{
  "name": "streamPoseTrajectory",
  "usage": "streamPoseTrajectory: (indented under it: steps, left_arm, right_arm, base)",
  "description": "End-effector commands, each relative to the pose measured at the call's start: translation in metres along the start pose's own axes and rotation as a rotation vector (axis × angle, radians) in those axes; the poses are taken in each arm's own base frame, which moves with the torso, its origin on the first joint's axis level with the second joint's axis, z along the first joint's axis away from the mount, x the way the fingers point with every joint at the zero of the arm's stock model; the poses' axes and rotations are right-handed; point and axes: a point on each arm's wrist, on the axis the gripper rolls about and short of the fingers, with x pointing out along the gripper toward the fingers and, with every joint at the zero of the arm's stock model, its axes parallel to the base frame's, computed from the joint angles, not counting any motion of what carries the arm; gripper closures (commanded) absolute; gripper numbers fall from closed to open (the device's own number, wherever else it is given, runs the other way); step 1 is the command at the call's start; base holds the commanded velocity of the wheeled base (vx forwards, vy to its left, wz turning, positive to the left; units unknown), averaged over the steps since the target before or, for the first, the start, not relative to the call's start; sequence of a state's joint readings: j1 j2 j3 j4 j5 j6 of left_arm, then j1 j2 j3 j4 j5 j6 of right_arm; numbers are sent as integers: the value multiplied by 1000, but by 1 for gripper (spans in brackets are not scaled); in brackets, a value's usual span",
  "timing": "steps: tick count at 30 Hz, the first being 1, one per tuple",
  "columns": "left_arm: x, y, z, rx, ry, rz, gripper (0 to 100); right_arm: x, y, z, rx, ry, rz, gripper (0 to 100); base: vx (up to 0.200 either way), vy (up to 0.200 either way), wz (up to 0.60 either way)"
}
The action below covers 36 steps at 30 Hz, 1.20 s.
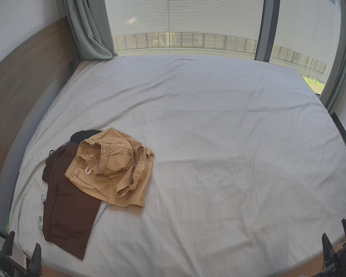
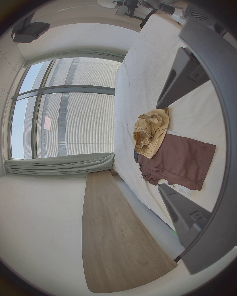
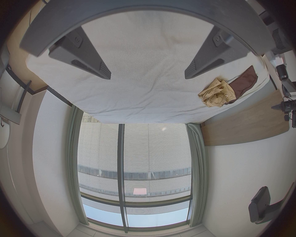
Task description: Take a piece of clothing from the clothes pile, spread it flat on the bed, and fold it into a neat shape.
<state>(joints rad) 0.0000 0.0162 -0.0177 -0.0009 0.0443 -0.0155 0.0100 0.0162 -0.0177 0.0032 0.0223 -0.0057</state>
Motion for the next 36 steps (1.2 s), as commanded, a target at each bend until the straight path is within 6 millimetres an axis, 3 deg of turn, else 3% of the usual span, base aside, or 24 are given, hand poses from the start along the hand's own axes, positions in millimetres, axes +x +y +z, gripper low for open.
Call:
streamPoseTrajectory:
  steps: [1, 36]
  left_arm:
    - [0, 0, -5, 0, 1, 0, 0]
    - [0, 0, -5, 19, 2, -4, 0]
  right_arm:
    - [0, 0, -5, 3, 1, -5, 0]
    - [0, 0, -5, -2, 0, -3, 0]
  base:
    - [0, 0, 0]
    - [0, 0, 0]
